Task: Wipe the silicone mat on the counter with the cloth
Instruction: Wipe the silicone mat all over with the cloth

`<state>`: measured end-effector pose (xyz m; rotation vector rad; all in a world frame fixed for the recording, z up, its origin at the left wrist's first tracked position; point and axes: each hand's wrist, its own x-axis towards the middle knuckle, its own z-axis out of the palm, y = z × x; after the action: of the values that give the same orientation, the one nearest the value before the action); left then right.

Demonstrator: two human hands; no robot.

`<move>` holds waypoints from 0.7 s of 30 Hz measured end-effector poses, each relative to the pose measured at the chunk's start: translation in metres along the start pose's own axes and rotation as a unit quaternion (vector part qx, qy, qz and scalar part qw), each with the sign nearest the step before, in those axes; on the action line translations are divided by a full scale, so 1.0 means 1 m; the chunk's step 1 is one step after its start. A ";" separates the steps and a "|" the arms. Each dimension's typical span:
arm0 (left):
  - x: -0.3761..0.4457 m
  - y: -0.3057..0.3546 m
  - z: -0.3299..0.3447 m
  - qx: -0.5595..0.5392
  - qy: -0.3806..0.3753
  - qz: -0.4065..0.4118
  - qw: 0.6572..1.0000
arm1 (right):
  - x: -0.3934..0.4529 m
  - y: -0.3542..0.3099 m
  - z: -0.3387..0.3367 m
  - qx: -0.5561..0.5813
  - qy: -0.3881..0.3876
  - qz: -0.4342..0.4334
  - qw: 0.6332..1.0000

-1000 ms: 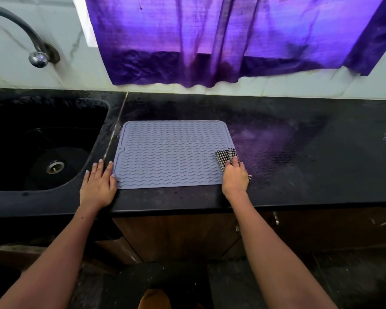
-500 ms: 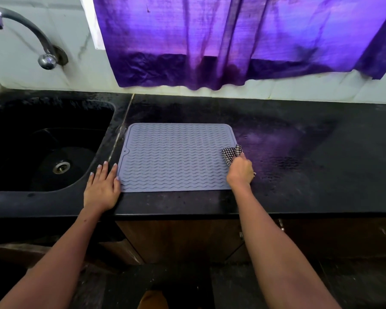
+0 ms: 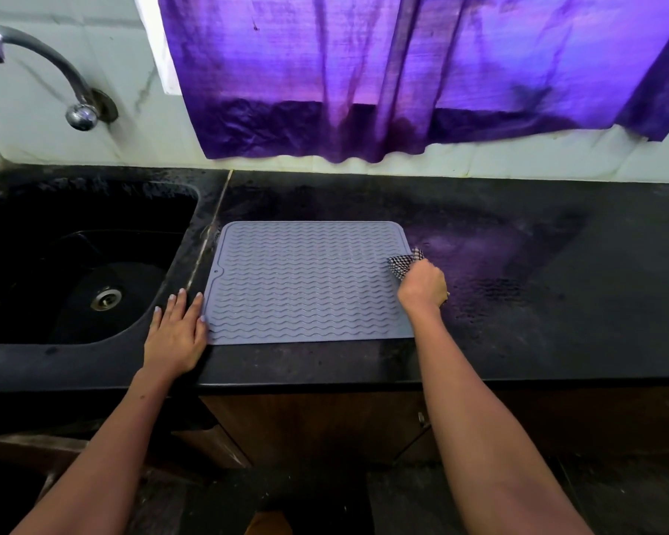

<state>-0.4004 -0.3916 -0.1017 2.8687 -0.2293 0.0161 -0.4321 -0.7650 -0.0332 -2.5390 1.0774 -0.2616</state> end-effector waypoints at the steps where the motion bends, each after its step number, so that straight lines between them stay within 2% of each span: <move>1: 0.002 -0.001 0.000 -0.003 -0.001 0.001 1.000 | -0.001 -0.002 0.002 0.008 0.013 -0.010 1.000; 5: 0.012 -0.005 -0.003 -0.013 -0.004 0.000 1.000 | -0.004 0.001 0.019 -0.006 0.008 -0.067 0.998; 10: 0.023 -0.009 -0.004 -0.001 -0.018 0.016 1.000 | -0.002 0.004 0.029 -0.114 -0.010 -0.120 0.986; 15: 0.027 -0.004 0.000 -0.014 -0.001 -0.004 1.000 | 0.008 -0.001 0.021 -0.111 -0.034 -0.102 0.988; 19: 0.027 -0.002 0.002 -0.009 0.010 -0.010 1.000 | 0.029 -0.013 0.003 -0.022 -0.065 -0.010 0.998; 21: 0.026 -0.002 0.002 -0.008 0.013 -0.010 1.000 | 0.035 -0.021 0.001 0.015 -0.050 0.007 0.999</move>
<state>-0.3744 -0.3943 -0.1031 2.8535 -0.1947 0.0477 -0.3935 -0.7767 -0.0242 -2.4899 1.0445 -0.1447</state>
